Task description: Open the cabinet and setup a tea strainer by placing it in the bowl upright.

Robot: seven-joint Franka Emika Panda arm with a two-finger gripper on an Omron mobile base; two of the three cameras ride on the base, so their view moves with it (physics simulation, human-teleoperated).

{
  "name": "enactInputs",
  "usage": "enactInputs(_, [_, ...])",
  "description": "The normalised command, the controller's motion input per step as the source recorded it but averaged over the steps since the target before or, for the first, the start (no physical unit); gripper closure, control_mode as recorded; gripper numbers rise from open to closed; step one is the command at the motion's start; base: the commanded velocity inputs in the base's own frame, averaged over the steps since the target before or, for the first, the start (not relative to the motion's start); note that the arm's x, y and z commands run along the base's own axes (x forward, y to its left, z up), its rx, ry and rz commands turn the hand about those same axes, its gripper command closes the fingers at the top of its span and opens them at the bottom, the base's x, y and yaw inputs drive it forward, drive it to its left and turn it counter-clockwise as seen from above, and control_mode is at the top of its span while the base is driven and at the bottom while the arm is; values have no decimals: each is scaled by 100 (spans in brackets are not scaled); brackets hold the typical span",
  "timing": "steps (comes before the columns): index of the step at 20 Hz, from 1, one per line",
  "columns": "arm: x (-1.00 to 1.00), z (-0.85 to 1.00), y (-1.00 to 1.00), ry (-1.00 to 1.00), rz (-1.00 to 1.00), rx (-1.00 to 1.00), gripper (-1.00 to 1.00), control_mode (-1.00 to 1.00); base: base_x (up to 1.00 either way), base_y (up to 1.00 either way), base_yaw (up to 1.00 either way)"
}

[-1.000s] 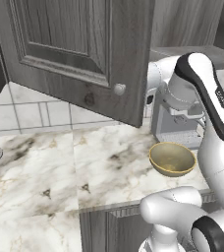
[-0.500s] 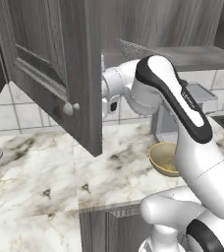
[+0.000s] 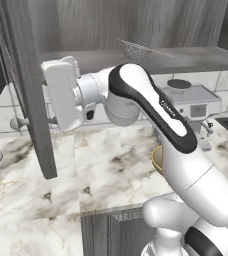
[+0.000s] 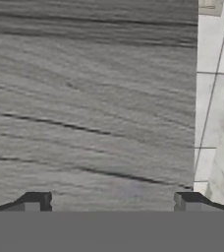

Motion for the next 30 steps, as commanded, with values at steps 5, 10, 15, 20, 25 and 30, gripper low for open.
enactInputs(5, [0, -8, 53, 0, -12, 0, -100, -100, 0, 0, 0])
enactInputs(10, [-1, -14, 33, 0, -13, -3, -100, -100, 0, 0, 0])
enactInputs(15, [0, 0, -8, 0, -13, -9, -100, -100, 0, 0, 0])
enactInputs(20, [0, 0, -60, 0, -7, -7, -100, -100, 0, 0, 0])
enactInputs(25, [0, -11, -65, -1, -9, -17, -100, -100, 0, 0, 0])
enactInputs(30, [2, -23, -59, -8, -7, -36, -100, -100, 0, 0, 0])
